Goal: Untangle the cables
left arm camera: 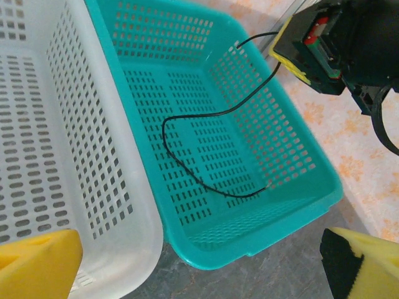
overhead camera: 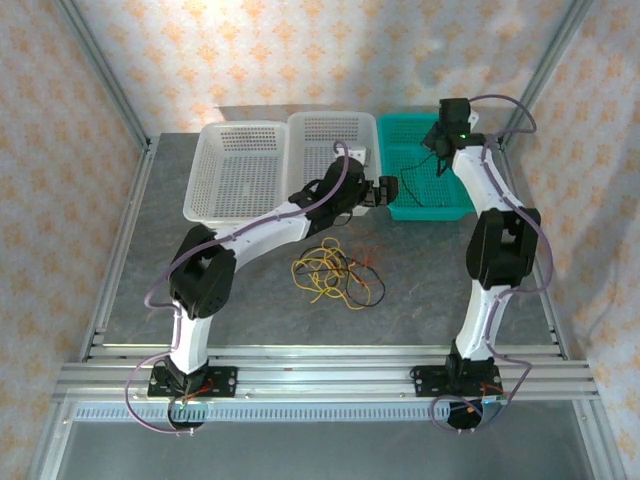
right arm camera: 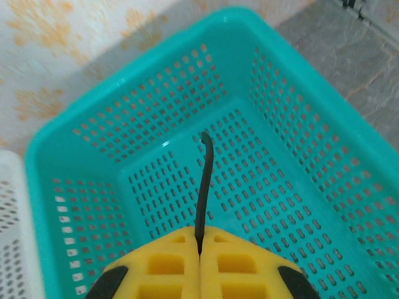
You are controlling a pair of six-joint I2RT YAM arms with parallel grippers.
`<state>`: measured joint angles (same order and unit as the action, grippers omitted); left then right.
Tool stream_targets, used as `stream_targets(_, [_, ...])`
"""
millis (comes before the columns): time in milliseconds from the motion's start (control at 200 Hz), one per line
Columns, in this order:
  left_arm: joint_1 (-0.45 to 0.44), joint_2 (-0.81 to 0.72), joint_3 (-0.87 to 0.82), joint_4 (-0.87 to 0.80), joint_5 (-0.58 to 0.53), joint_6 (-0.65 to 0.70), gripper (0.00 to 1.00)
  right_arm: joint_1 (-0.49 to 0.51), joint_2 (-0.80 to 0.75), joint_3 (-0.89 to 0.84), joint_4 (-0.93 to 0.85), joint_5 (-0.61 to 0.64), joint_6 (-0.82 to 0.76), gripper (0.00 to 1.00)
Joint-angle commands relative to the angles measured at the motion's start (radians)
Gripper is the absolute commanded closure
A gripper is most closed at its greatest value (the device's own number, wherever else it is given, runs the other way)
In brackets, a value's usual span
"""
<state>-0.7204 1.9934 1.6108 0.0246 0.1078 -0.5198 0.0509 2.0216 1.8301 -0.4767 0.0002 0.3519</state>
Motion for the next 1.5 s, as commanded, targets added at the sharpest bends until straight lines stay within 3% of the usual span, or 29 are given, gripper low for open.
stream_targets(0, [-0.007,0.032,0.067,-0.045,0.024,0.026,0.01,-0.023,0.059,0.063,-0.063,-0.025,-0.006,1.0])
stream_targets(135, [-0.006,0.09,0.128,-0.057,0.026,0.037,0.01,-0.048,0.139,0.084,-0.019,-0.169,-0.001,1.0])
stream_targets(295, [-0.007,0.157,0.207,-0.066,0.024,0.043,0.01,-0.054,0.243,0.174,-0.038,-0.233,0.002,0.99])
stream_targets(385, [-0.007,0.185,0.25,-0.09,0.021,0.049,0.01,-0.055,0.258,0.191,-0.037,-0.255,0.004,0.9])
stream_targets(476, [-0.006,0.194,0.269,-0.104,0.017,0.056,0.01,-0.054,0.247,0.183,-0.029,-0.258,0.007,0.65])
stream_targets(636, [-0.007,0.188,0.273,-0.119,0.009,0.064,0.01,-0.054,0.207,0.161,-0.026,-0.214,0.001,0.55])
stream_targets(1071, [-0.008,-0.02,0.038,-0.08,0.008,0.062,0.01,-0.018,-0.128,-0.108,0.011,-0.065,-0.064,0.53])
stream_targets(1497, [-0.023,-0.389,-0.471,-0.011,-0.023,-0.029,0.01,0.227,-0.57,-0.567,0.055,-0.073,-0.121,0.56])
